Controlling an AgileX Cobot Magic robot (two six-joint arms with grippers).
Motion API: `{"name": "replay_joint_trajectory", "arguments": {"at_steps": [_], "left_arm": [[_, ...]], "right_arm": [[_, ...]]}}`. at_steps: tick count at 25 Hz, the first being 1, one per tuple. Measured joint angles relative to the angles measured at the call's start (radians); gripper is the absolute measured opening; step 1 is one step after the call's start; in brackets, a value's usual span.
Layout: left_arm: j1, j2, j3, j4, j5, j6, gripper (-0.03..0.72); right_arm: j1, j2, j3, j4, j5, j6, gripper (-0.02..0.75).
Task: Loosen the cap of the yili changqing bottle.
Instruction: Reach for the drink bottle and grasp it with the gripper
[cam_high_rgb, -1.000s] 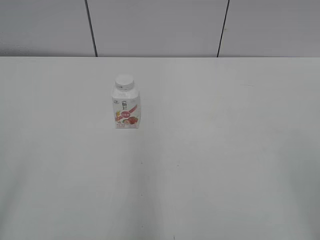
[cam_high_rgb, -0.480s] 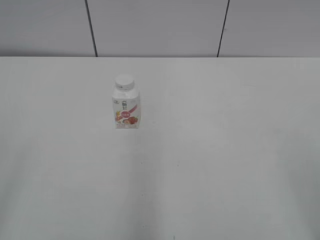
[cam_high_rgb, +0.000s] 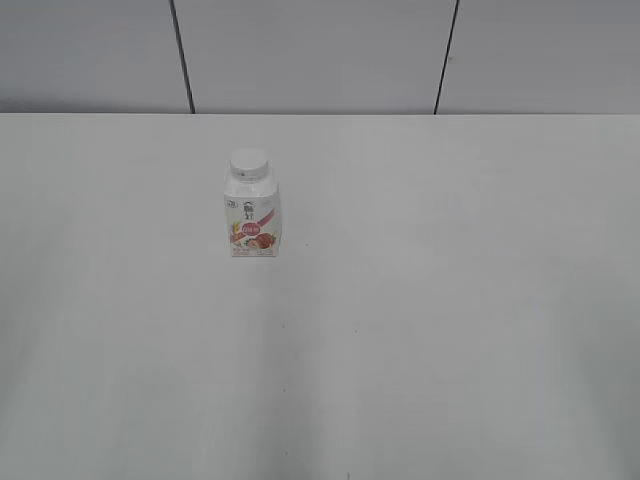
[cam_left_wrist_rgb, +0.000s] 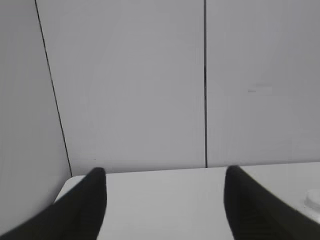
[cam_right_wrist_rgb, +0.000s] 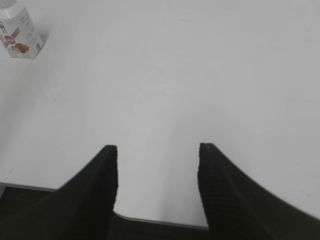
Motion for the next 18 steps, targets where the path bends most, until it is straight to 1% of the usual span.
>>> {"name": "replay_joint_trajectory", "arguments": {"at_steps": [1, 3, 5, 7, 10, 13, 15, 18], "left_arm": [[0.0, 0.044, 0.028, 0.008, -0.056, 0.0, 0.457], [0.0, 0.141, 0.059, 0.059, -0.184, 0.0, 0.456], [0.0, 0.229, 0.066, 0.12, -0.285, 0.0, 0.456], [0.0, 0.306, 0.066, 0.146, -0.381, 0.0, 0.456], [0.0, 0.425, 0.066, 0.137, -0.478, 0.0, 0.454], [0.0, 0.561, 0.066, 0.064, -0.54, 0.0, 0.454], [0.0, 0.664, 0.066, 0.033, -0.593, 0.0, 0.452], [0.0, 0.829, 0.066, 0.037, -0.726, 0.0, 0.453]], "right_arm": [[0.0, 0.0, 0.0, 0.0, 0.0, 0.0, 0.417], [0.0, 0.0, 0.0, 0.0, 0.0, 0.0, 0.417], [0.0, 0.0, 0.0, 0.0, 0.0, 0.0, 0.417], [0.0, 0.0, 0.0, 0.0, 0.0, 0.0, 0.417], [0.0, 0.0, 0.0, 0.0, 0.0, 0.0, 0.417], [0.0, 0.0, 0.0, 0.0, 0.0, 0.0, 0.417], [0.0, 0.0, 0.0, 0.0, 0.0, 0.0, 0.417], [0.0, 0.0, 0.0, 0.0, 0.0, 0.0, 0.417]]}}
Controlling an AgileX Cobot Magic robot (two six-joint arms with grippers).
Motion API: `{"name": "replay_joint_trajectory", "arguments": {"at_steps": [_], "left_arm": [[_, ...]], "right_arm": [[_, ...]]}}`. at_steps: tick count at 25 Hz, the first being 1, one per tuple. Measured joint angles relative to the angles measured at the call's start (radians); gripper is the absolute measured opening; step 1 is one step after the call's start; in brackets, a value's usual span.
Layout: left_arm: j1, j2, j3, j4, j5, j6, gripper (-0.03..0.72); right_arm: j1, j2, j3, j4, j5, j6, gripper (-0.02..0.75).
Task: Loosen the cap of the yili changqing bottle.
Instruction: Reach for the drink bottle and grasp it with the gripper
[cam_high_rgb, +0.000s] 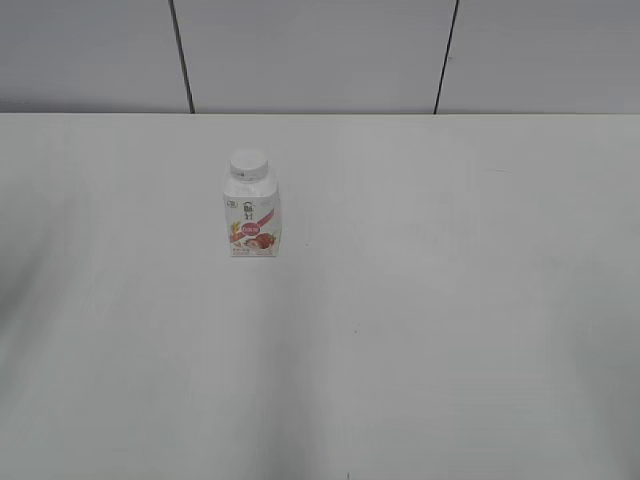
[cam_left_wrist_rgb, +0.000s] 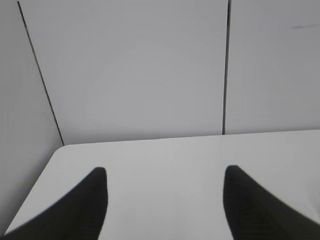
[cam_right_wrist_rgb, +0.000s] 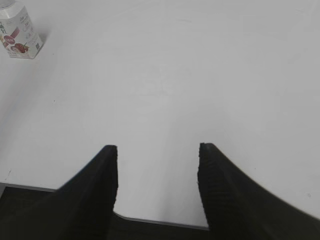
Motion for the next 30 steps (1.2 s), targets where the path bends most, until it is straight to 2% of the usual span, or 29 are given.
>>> {"name": "replay_joint_trajectory", "arguments": {"at_steps": [5, 8, 12, 16, 21, 25, 27, 30], "left_arm": [[0.0, 0.259, -0.042, 0.077, -0.123, -0.086, 0.453], [0.0, 0.396, -0.107, 0.231, -0.16, -0.149, 0.453], [0.009, 0.561, -0.226, 0.514, -0.188, -0.306, 0.452], [0.059, 0.735, -0.365, 0.835, -0.31, -0.488, 0.451], [0.117, 0.933, -0.506, 1.099, -0.508, -0.542, 0.472], [0.1, 1.033, -0.606, 1.356, -0.567, -0.546, 0.54], [0.079, 1.073, -0.64, 1.406, -0.567, -0.547, 0.596], [0.054, 1.122, -0.692, 1.406, -0.565, -0.55, 0.628]], "right_arm": [[0.0, 0.0, 0.0, 0.0, 0.0, 0.0, 0.417], [0.0, 0.0, 0.0, 0.0, 0.0, 0.0, 0.417], [0.0, 0.0, 0.0, 0.0, 0.0, 0.0, 0.417], [0.0, 0.0, 0.0, 0.0, 0.0, 0.0, 0.417], [0.0, 0.0, 0.0, 0.0, 0.0, 0.0, 0.417], [0.0, 0.0, 0.0, 0.0, 0.0, 0.0, 0.417], [0.0, 0.0, 0.0, 0.0, 0.0, 0.0, 0.417], [0.0, 0.0, 0.0, 0.0, 0.0, 0.0, 0.417]]}}
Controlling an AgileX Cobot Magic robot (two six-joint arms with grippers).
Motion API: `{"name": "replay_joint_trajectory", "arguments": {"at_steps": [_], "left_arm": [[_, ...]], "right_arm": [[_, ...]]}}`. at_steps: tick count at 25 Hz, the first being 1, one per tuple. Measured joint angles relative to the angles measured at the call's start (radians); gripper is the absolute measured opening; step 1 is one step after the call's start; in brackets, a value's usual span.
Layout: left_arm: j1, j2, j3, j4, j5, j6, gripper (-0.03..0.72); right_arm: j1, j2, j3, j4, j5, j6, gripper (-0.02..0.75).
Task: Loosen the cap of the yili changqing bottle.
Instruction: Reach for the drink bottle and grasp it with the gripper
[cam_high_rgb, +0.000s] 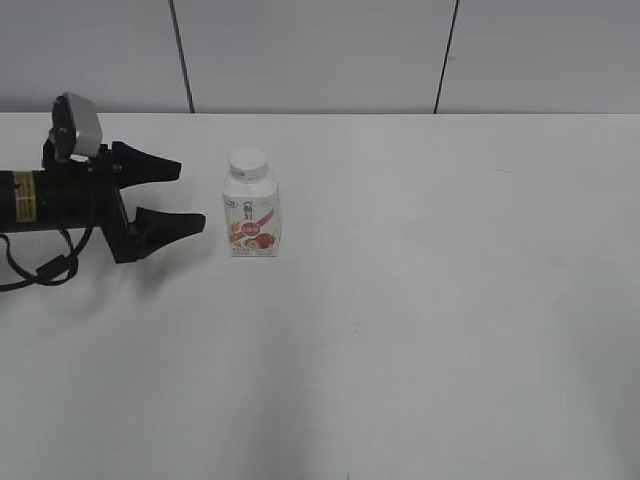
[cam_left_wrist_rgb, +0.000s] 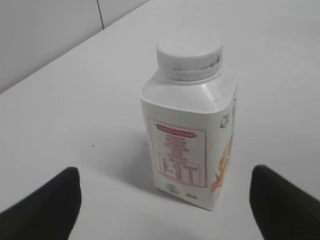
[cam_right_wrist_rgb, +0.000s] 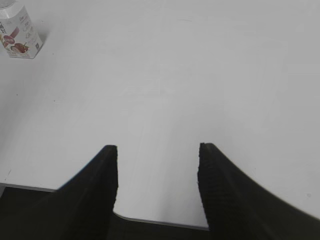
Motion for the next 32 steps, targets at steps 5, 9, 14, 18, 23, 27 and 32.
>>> {"name": "replay_joint_trajectory", "arguments": {"at_steps": [5, 9, 14, 18, 23, 27, 32], "left_arm": [[-0.05, 0.055, -0.116, 0.031, 0.0, -0.071, 0.63], [-0.102, 0.108, -0.212, 0.058, 0.0, -0.122, 0.629], [-0.15, 0.167, -0.288, 0.079, -0.001, -0.138, 0.62], [-0.157, 0.181, -0.291, 0.094, -0.002, -0.143, 0.567], [-0.157, 0.181, -0.294, 0.105, -0.011, -0.144, 0.486], [-0.156, 0.181, -0.295, 0.115, -0.014, -0.145, 0.447], [-0.155, 0.181, -0.297, 0.133, -0.019, -0.146, 0.443]], "right_arm": [[0.0, 0.0, 0.0, 0.0, 0.0, 0.0, 0.417], [0.0, 0.0, 0.0, 0.0, 0.0, 0.0, 0.417], [0.0, 0.0, 0.0, 0.0, 0.0, 0.0, 0.417], [0.0, 0.0, 0.0, 0.0, 0.0, 0.0, 0.417], [0.0, 0.0, 0.0, 0.0, 0.0, 0.0, 0.417], [0.0, 0.0, 0.0, 0.016, -0.001, 0.001, 0.417], [0.0, 0.039, -0.047, 0.03, -0.013, 0.001, 0.417]]}}
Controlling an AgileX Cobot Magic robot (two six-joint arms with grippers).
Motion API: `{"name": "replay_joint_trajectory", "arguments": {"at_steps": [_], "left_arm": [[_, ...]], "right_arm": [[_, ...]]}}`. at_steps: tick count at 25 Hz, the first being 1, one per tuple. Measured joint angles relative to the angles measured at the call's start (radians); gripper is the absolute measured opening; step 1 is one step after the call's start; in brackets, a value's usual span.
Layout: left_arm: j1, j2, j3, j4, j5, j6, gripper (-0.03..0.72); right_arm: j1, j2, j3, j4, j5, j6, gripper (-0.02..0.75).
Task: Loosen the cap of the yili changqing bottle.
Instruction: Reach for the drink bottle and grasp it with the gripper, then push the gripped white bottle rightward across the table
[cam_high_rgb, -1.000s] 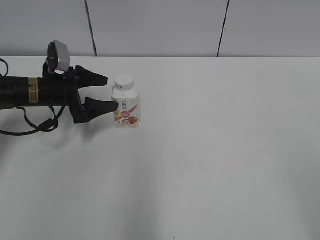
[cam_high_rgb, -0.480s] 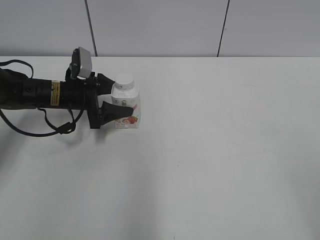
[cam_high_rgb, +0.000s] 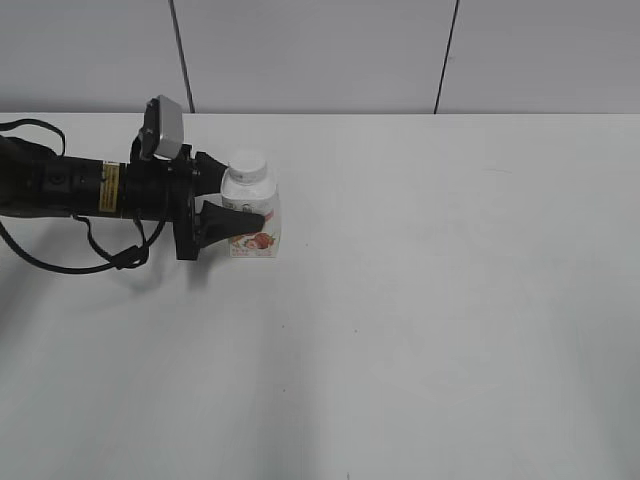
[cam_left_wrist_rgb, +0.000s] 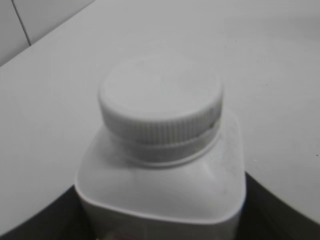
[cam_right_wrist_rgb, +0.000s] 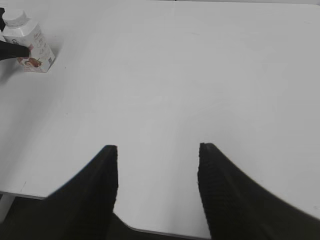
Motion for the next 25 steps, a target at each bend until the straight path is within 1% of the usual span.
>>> {"name": "replay_joint_trajectory", "arguments": {"at_steps": [2, 6, 14, 21, 25], "left_arm": [[0.0, 0.0, 0.0, 0.002, -0.001, 0.0, 0.442], [0.0, 0.0, 0.0, 0.004, -0.002, 0.0, 0.442], [0.0, 0.0, 0.0, 0.007, -0.012, 0.0, 0.439], [-0.005, 0.007, 0.0, 0.035, -0.058, 0.0, 0.439], [-0.005, 0.007, 0.0, 0.039, -0.063, -0.01, 0.439]], "right_arm": [[0.0, 0.084, -0.036, 0.0, -0.013, 0.0, 0.417], [0.0, 0.329, -0.133, 0.0, -0.027, 0.0, 0.417], [0.0, 0.961, -0.395, 0.004, -0.054, 0.01, 0.417], [0.0, 1.369, -0.661, 0.018, -0.002, 0.014, 0.417], [0.0, 1.525, -0.792, -0.001, 0.059, 0.005, 0.417]]}}
